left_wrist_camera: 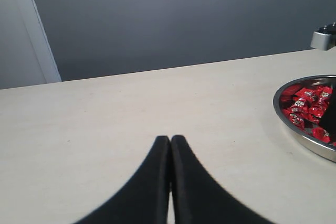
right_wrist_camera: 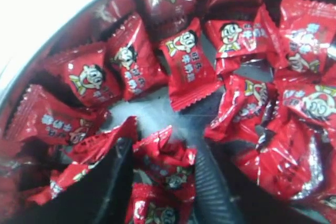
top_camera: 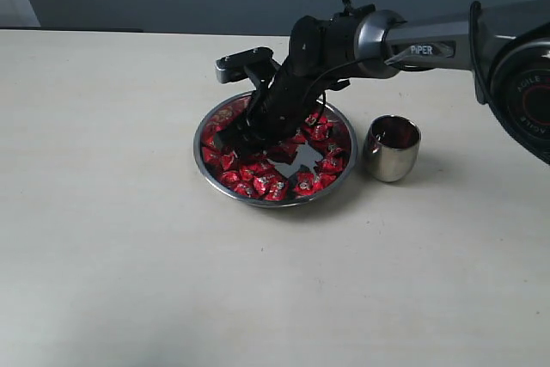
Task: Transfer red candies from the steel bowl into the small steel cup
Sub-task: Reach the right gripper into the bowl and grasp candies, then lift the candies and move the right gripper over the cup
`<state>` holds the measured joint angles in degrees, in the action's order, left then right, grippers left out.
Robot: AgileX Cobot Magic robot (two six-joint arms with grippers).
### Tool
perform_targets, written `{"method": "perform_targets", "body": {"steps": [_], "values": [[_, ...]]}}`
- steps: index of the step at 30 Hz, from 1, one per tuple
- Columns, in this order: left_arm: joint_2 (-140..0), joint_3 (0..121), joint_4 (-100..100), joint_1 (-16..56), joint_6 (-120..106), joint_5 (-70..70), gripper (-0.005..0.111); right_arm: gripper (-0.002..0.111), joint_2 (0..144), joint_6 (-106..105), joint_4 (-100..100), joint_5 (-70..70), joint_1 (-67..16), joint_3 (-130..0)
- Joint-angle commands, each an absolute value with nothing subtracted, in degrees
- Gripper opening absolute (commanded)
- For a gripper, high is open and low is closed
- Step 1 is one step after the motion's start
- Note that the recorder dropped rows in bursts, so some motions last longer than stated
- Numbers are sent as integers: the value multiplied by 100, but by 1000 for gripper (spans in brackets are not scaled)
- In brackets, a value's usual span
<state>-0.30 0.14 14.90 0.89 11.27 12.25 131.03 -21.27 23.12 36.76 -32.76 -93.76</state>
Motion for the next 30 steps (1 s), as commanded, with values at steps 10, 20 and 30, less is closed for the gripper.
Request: {"method": "perform_targets", "body": {"steps": [10,20,30], "values": [[0,0,1467,125,1148,1192,0,7,12403,-2160,2156,3720,-3269,-9413],[0,0,1467,125,1148,1192,0,7,11456,-1031,389,4320,-3125,-9400],[0,0,1467,125,1148,1192,0,7,11223,-186,159,5268,-2510,-9388]]}}
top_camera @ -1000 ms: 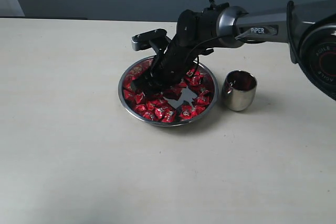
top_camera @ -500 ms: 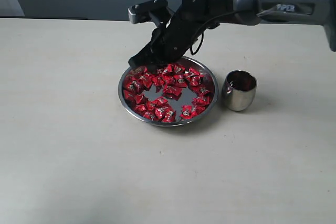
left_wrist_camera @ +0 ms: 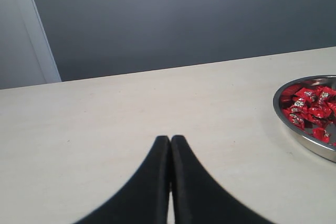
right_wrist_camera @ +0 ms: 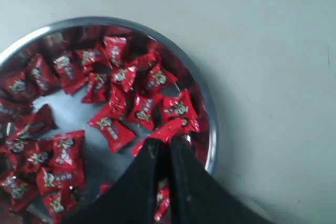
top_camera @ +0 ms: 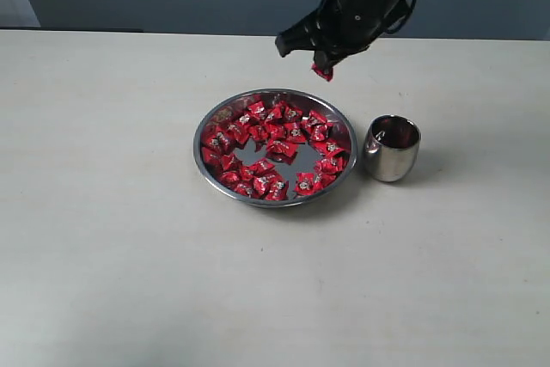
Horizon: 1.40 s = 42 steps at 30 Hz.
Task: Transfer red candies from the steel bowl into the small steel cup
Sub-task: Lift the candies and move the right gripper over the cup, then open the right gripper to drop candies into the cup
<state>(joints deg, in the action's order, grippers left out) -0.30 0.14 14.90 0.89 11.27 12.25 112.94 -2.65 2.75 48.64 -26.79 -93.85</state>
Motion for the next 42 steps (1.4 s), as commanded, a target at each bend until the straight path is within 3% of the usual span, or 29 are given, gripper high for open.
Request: {"method": "perform_targets", "body": {"steps": [1,14,27,31,33,42], "values": [[0,0,1467,125,1148,1192,0,7,11223,-186,133,5277,-2468,-9347],[0,0,1467,125,1148,1192,0,7,11101,0,-140,5209,-1935,-8409],[0,0,1467,125,1148,1192,0,7,10841,31,-462,5802,-1937,-8411],[0,0,1467,125,1148,1192,0,32,10841,0,-462,5811,-1937,-8411],[0,0,1467,125,1148,1192,0,39,10841,0,-490,5811,-1937,-8411],[0,0,1467,125,1148,1192,0,40,10841,-517,798,5225,-2083,-8432]]}}
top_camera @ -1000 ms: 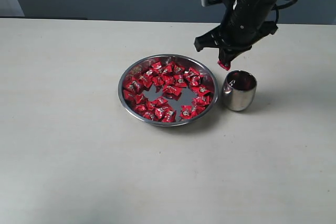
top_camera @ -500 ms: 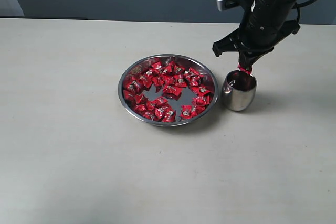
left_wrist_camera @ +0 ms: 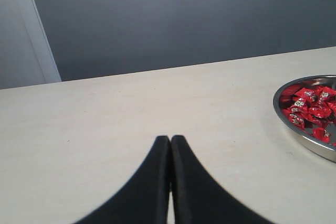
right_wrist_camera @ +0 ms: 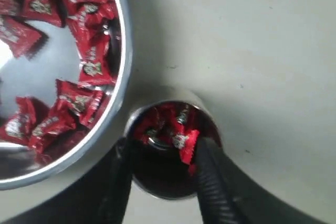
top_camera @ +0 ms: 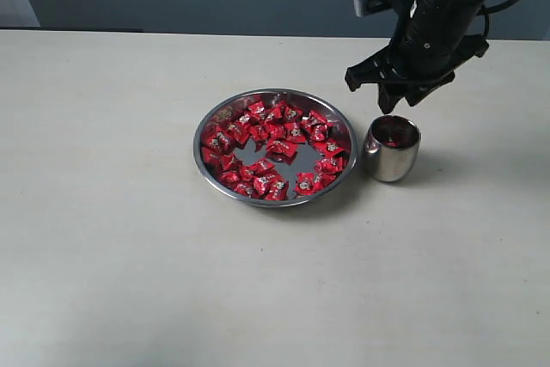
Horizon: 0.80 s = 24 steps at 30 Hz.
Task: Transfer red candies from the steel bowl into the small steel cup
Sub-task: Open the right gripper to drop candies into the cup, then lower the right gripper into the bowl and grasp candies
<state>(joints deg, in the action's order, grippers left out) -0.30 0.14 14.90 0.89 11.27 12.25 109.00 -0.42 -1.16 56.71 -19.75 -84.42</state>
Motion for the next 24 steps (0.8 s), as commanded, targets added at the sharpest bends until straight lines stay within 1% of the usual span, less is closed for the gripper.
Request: {"method": "perform_targets", "body": {"steps": [1,4,9,13,24], "values": [[0,0,1467,125,1148,1192,0,40,10854,-812,1106,5049,-2154,-8432],[0,0,1467,125,1148,1192,0,40,10913,-1251,1696,4352,-2403,-8432],[0,0,1467,125,1148,1192,0,40,11179,-1278,1743,3446,-2778,-8432],[0,0,1467,125,1148,1192,0,40,11555,-1293,1730,3402,-2930,-8432],[0,0,1467,125,1148,1192,0,40,12310,-1344,1725,3118,-2972,-8432]]}}
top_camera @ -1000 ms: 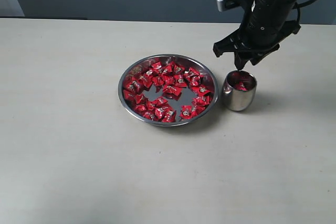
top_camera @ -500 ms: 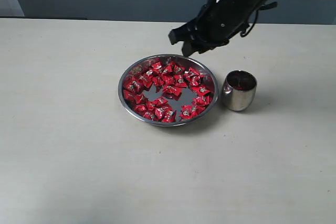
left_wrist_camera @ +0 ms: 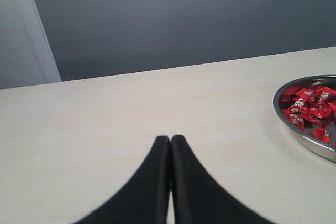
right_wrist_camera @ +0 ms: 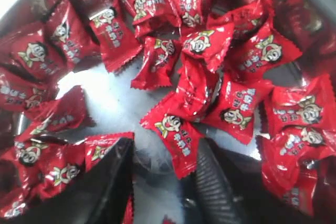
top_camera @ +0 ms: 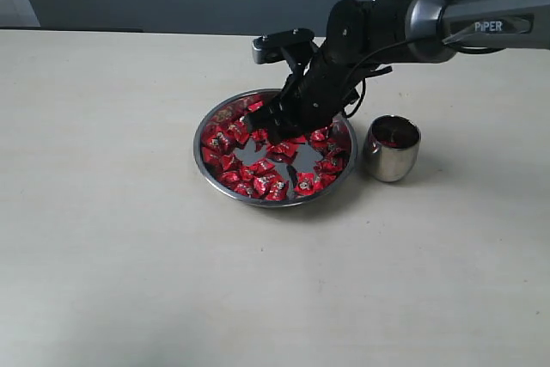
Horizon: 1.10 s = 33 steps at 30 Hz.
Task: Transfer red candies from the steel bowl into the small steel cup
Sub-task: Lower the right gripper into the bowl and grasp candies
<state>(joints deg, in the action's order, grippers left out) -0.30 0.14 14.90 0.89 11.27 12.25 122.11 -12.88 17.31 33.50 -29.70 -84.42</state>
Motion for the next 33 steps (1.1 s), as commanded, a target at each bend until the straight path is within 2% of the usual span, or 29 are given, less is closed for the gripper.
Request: {"method": "perform_targets", "body": {"steps": [1,26,28,33], "values": [[0,0,1467,125,1148,1192,0,40,12343,-1344,1737,3082,-2972,-8432],[0,0,1467,125,1148,1192,0,39,12644,-1344,1823,2833,-2972,-8432],[0,0,1467,125,1148,1192,0,33,12644,-1344,1823,2864,-2972,-8432],[0,0,1467,125,1148,1192,0,2,12644,-1344,1853,2926,-2972,-8432]]}}
